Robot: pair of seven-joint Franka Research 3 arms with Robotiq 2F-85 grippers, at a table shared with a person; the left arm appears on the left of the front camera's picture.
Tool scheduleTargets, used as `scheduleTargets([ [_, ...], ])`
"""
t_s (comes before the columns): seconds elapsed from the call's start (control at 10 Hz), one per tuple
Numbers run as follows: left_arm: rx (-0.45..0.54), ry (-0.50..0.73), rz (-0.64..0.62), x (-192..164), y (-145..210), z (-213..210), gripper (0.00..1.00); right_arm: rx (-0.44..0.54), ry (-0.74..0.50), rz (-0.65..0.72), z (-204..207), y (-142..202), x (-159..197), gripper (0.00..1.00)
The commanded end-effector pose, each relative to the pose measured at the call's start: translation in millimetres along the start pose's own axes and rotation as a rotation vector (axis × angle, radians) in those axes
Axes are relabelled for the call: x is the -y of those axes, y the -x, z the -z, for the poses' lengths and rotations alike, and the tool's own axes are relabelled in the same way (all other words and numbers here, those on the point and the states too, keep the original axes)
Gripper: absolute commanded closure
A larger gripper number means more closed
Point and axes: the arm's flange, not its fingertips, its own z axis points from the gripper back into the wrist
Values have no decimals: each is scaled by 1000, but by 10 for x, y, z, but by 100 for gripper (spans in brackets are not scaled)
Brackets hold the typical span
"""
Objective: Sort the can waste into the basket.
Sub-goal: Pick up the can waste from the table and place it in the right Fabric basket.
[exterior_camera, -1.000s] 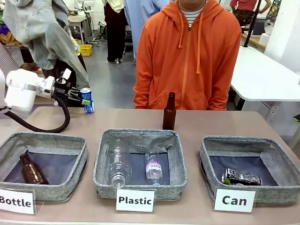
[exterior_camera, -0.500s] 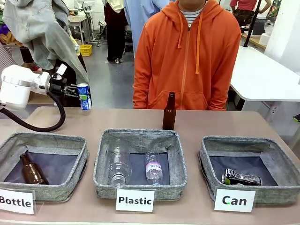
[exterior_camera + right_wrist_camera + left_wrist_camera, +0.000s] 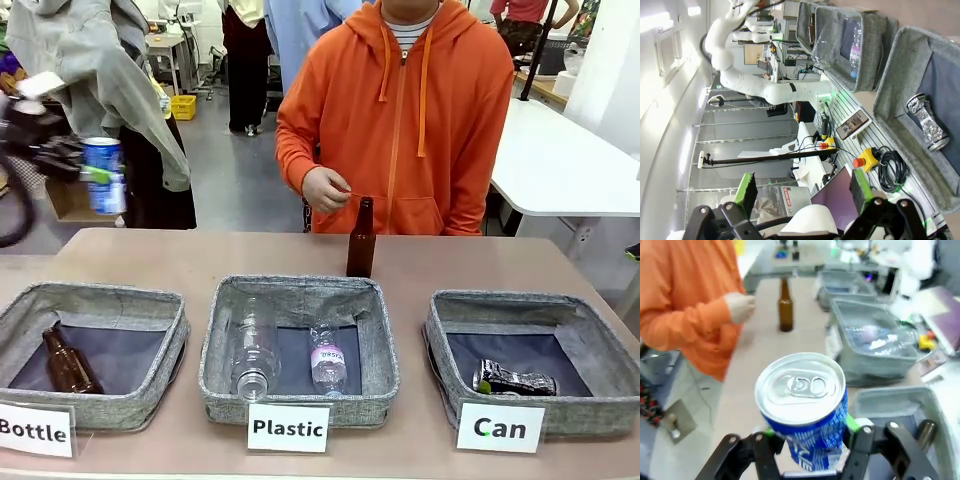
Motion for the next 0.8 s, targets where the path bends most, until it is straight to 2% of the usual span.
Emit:
scheduleTargets([
  [0.0,-154,-25,10,1022,-275,-105,100,3,9,-21,38,25,11,0],
  [0.2,-298,85,15,1753,-171,20,100,3,9,-21,38,25,11,0],
  [0.3,-325,99,62,2046,-44,154,100,3,9,-21,38,25,11,0],
  [0.4,-291,19,134,2218,100,313,100,3,9,-21,38,25,11,0],
  [0.5,-314,16,103,2173,231,296,100,3,9,-21,38,25,11,0],
  [0.6,-301,95,48,2093,-50,78,100,3,9,-21,38,25,11,0],
  [0.7,-301,95,48,2093,-50,78,100,3,9,-21,38,25,11,0],
])
